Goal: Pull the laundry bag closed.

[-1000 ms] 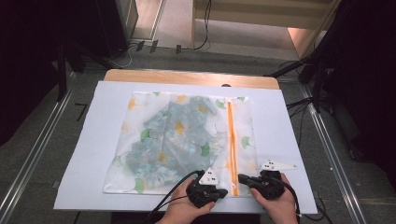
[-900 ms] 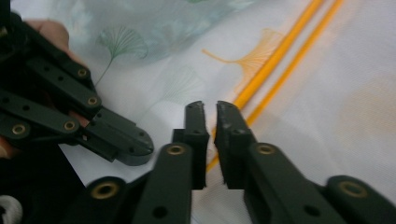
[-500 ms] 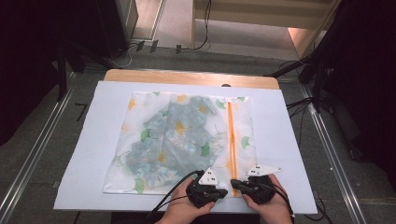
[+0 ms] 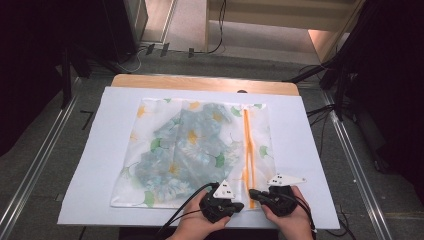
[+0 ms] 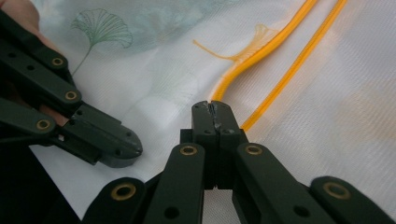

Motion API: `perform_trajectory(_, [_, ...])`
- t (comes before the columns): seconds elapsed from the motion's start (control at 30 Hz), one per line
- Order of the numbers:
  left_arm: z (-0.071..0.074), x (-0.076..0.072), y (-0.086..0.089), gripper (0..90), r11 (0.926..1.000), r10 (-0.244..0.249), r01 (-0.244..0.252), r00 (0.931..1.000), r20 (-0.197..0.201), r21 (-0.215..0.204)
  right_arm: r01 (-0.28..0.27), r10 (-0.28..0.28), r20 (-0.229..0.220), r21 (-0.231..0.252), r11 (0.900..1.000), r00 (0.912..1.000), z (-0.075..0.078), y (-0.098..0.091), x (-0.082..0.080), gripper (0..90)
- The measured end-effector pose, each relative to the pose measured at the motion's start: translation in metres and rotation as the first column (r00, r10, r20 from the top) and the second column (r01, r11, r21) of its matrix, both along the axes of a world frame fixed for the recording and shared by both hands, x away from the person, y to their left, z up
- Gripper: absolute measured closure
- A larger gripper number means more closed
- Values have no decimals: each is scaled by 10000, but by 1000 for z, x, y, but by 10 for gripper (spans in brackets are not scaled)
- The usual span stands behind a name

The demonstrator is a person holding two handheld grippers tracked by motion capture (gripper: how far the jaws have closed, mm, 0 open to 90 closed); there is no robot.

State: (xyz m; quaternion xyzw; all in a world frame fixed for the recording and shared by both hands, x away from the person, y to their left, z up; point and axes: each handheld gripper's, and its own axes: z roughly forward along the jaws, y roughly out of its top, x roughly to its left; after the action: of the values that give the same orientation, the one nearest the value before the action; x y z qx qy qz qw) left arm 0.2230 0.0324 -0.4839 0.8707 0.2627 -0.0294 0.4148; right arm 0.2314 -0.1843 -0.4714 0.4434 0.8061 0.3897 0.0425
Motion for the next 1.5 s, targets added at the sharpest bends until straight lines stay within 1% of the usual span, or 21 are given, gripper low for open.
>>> perform_trajectory(0.07, [0, -1, 0, 900, 10000, -19, 19, 10000, 45, 28, 65, -65, -20, -26, 10000, 10000, 0, 0, 1, 900])
perform_trajectory(0.23, [0, 1, 0, 900, 10000, -24, 24, 10000, -35, -6, 187, -187, 36, -51, 9998, 9998, 0, 1, 2, 900])
perform_trajectory(0.33, [0, 1, 0, 900, 10000, 31, -31, 10000, -90, -5, 236, -237, 63, 54, 9997, 9997, 1, 0, 3, 900])
perform_trajectory(0.43, [1, 3, -1, 900, 10000, 36, -36, 9997, -250, -8, 145, -145, 30, 214, 9997, 9999, 1, -2, 3, 900])
perform_trajectory(0.47, [1, 5, -2, 900, 10000, 7, -7, 9997, -241, -23, 108, -108, 11, 269, 9996, 9999, 1, -2, 3, 900])
perform_trajectory(0.5, [2, 4, -3, 900, 9999, 139, -140, 9997, -219, -46, 73, -74, 15, 286, 9996, 10000, 0, -2, 3, 900])
perform_trajectory(0.6, [5, 4, -9, 900, 9997, 215, -216, 9997, 144, 79, 31, -30, -36, 333, 9994, 10000, -1, -2, 2, 900])
perform_trajectory(0.63, [6, 4, -11, 900, 9998, 220, -221, 9994, 258, 11, 44, -42, -47, 345, 9994, 10000, -1, -2, 2, 900])
perform_trajectory(0.73, [8, 6, -16, 900, 9996, 248, -244, 9989, 401, -108, 64, -59, -129, 404, 9992, 9999, -1, -3, 1, 900])
perform_trajectory(0.77, [7, 7, -17, 900, 9998, 178, -180, 9988, 445, 34, 52, -47, -123, 420, 9991, 9999, -2, -3, 1, 900])
perform_trajectory(0.8, [4, 7, -18, 900, 9997, 157, -163, 9991, 399, 165, 114, -105, -189, 474, 9988, 9998, -2, -4, 0, 900])
perform_trajectory(0.83, [1, 8, -19, 900, 9996, 140, -146, 9996, 259, 252, 157, -147, -202, 486, 9987, 9997, -2, -4, 0, 900])
perform_trajectory(0.87, [1, 9, -18, 900, 9996, 191, -195, 9996, 218, 199, 174, -161, -247, 518, 9985, 9996, -2, -5, 0, 900])
perform_trajectory(0.93, [1, 10, -17, 900, 9996, 191, -193, 9998, 91, 222, 207, -194, -246, 565, 9982, 9995, -2, -6, -1, 900])
perform_trajectory(1.1, [1, 10, -17, 900, 9996, 190, -192, 9997, 129, 187, 303, -284, -281, 680, 9972, 9992, -1, -13, -5, 900])
perform_trajectory(1.13, [1, 10, -17, 900, 9995, 234, -236, 9997, 108, 187, 287, -267, -285, 740, 9968, 9992, -1, -15, -5, 900])
perform_trajectory(1.17, [0, 10, -17, 900, 9996, 262, -263, 9996, 53, 102, 294, -272, -278, 797, 9964, 9992, -1, -17, -5, 900])
perform_trajectory(1.27, [1, 11, -16, 900, 9996, 241, -241, 9997, -23, 130, 404, -377, -313, 901, 9951, 9988, -1, -21, -6, 900])
perform_trajectory(1.43, [1, 11, -16, 900, 9997, 220, -221, 9998, 17, 128, 472, -446, -290, 948, 9944, 9986, -1, -19, -4, 900])
perform_trajectory(1.47, [0, 10, -17, 900, 9996, 255, -256, 9997, 59, 86, 522, -490, -342, 975, 9939, 9982, -1, -18, -3, 900])
perform_trajectory(1.5, [1, 10, -16, 900, 9997, 227, -228, 9997, 90, 119, 693, -655, -449, 891, 9936, 9968, -2, -17, -3, 900])
